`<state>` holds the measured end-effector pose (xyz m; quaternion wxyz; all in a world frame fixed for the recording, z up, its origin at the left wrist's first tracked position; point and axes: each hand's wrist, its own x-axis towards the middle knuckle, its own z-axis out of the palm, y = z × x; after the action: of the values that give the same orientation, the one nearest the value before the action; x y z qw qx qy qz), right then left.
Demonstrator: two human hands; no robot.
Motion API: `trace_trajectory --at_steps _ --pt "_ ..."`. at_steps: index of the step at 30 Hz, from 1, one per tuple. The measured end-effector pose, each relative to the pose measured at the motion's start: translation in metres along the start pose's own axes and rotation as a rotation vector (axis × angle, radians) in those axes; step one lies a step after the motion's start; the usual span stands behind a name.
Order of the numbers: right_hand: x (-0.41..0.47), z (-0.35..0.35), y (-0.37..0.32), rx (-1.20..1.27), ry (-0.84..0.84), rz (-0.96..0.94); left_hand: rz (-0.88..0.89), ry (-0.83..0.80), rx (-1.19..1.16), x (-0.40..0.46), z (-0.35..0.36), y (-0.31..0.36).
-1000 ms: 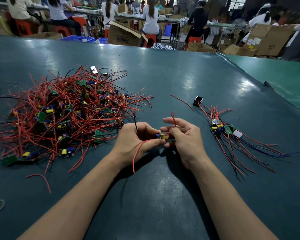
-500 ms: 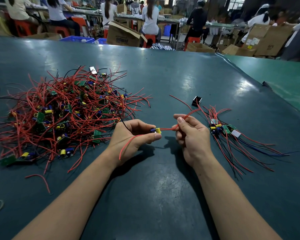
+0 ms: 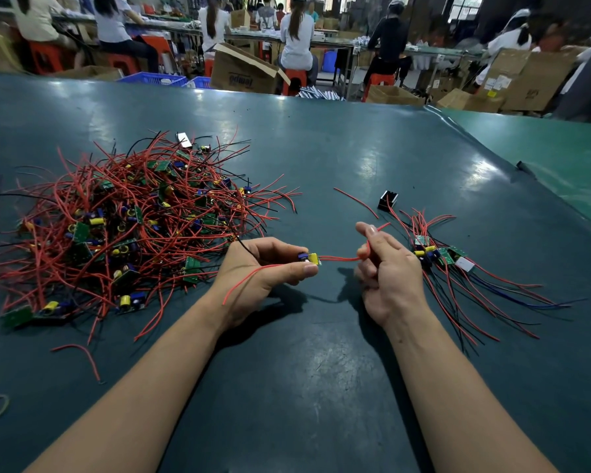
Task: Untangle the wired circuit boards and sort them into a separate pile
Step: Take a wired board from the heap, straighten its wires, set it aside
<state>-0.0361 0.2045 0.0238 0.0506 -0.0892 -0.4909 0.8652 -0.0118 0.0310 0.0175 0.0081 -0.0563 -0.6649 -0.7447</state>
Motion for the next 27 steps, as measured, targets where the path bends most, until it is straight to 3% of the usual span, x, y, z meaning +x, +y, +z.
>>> trace_trajectory --at_steps 9,21,27 --pt "0.002 -0.003 -0.005 0.097 0.1 -0.007 0.043 0.072 -0.059 0.002 0.0 0.0" --pt "0.003 -0.003 -0.005 0.123 0.077 0.007 0.024 0.042 -0.117 0.005 -0.005 -0.005" --pt "-0.011 0.006 0.002 -0.005 -0.158 0.255 0.049 0.15 -0.169 0.005 -0.004 -0.004"
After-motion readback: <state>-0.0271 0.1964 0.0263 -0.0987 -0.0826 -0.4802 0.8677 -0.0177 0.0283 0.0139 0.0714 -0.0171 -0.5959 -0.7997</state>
